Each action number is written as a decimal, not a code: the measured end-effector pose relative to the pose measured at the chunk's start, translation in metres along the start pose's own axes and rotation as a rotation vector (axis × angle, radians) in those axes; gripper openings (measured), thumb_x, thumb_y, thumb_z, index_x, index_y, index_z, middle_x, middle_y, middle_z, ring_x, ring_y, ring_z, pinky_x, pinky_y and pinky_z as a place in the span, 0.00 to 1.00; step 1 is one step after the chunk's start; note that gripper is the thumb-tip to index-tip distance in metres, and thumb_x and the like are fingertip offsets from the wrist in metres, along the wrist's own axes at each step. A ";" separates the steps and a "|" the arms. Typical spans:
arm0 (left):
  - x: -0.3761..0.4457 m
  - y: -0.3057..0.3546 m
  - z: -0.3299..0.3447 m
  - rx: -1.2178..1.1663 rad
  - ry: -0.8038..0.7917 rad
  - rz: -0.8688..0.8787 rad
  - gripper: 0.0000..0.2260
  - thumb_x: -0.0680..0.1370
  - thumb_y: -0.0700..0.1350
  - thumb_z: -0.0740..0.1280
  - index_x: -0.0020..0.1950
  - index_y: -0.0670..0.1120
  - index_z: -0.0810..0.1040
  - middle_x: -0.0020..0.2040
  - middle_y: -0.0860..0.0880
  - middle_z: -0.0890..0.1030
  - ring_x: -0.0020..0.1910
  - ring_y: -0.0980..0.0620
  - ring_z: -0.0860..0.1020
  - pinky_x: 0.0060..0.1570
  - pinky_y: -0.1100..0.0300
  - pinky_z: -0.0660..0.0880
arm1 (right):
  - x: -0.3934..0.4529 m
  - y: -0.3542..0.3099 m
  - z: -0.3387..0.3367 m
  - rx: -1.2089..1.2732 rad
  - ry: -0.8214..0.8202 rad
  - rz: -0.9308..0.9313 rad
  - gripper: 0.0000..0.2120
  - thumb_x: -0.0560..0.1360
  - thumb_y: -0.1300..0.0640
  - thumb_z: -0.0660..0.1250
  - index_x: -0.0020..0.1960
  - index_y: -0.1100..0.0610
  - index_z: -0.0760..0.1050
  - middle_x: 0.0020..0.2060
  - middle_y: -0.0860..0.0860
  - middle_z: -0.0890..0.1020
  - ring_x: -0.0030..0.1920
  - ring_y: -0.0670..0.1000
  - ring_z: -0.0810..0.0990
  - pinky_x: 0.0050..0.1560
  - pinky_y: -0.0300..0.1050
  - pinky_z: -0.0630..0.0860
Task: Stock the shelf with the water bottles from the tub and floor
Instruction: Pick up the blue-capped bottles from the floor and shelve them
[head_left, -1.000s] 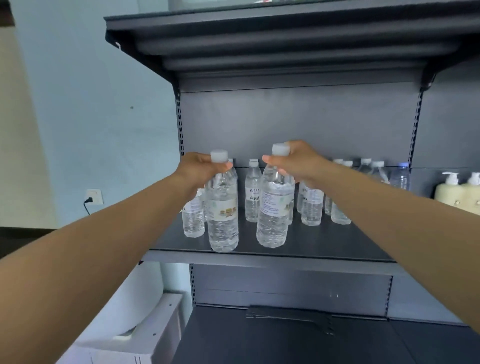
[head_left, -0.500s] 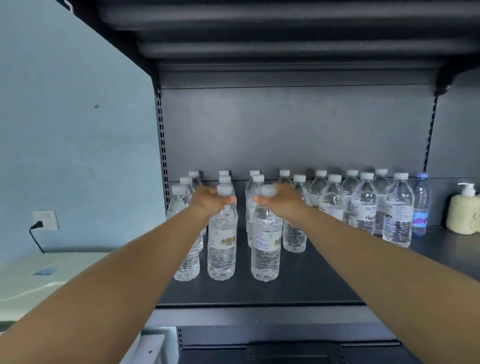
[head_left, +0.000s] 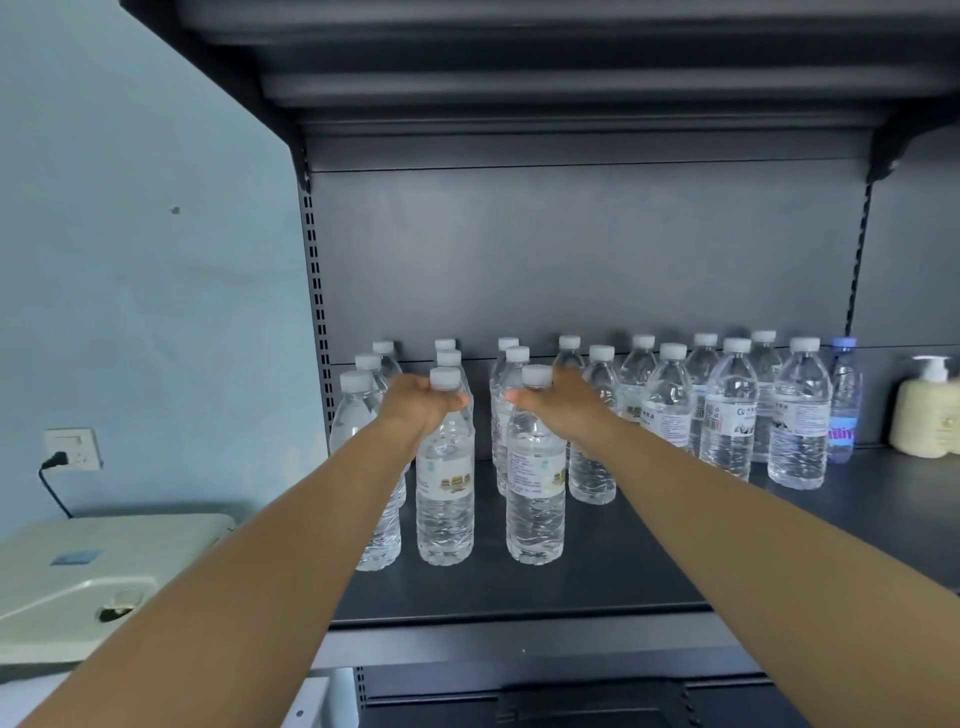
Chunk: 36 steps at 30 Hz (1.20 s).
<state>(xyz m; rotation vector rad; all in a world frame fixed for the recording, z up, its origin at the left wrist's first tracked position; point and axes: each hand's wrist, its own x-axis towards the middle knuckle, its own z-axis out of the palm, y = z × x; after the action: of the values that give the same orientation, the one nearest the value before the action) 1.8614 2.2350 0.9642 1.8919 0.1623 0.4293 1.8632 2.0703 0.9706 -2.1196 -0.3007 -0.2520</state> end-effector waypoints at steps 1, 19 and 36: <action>-0.001 0.001 0.001 0.011 -0.001 -0.001 0.15 0.74 0.40 0.71 0.60 0.39 0.77 0.58 0.42 0.80 0.48 0.50 0.74 0.51 0.61 0.67 | -0.002 0.000 0.000 -0.009 -0.003 0.000 0.22 0.77 0.54 0.65 0.66 0.67 0.68 0.65 0.60 0.74 0.64 0.58 0.72 0.62 0.49 0.69; -0.038 0.042 -0.012 0.643 -0.022 0.032 0.35 0.72 0.51 0.72 0.71 0.36 0.64 0.70 0.40 0.69 0.67 0.42 0.70 0.62 0.56 0.68 | -0.018 0.038 -0.067 -0.329 -0.174 -0.071 0.31 0.74 0.49 0.69 0.72 0.55 0.61 0.70 0.52 0.67 0.68 0.53 0.68 0.61 0.43 0.66; -0.205 0.053 0.121 1.248 -0.212 0.236 0.41 0.70 0.56 0.72 0.76 0.50 0.53 0.76 0.44 0.55 0.75 0.43 0.56 0.70 0.47 0.62 | -0.163 0.147 -0.243 -0.833 -0.086 -0.138 0.39 0.69 0.42 0.70 0.74 0.52 0.57 0.71 0.54 0.62 0.72 0.56 0.58 0.68 0.54 0.64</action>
<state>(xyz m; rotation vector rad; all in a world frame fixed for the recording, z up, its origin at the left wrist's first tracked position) 1.7116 2.0443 0.9330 3.1902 0.0552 0.2833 1.7391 1.7695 0.9350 -2.9400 -0.4453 -0.4182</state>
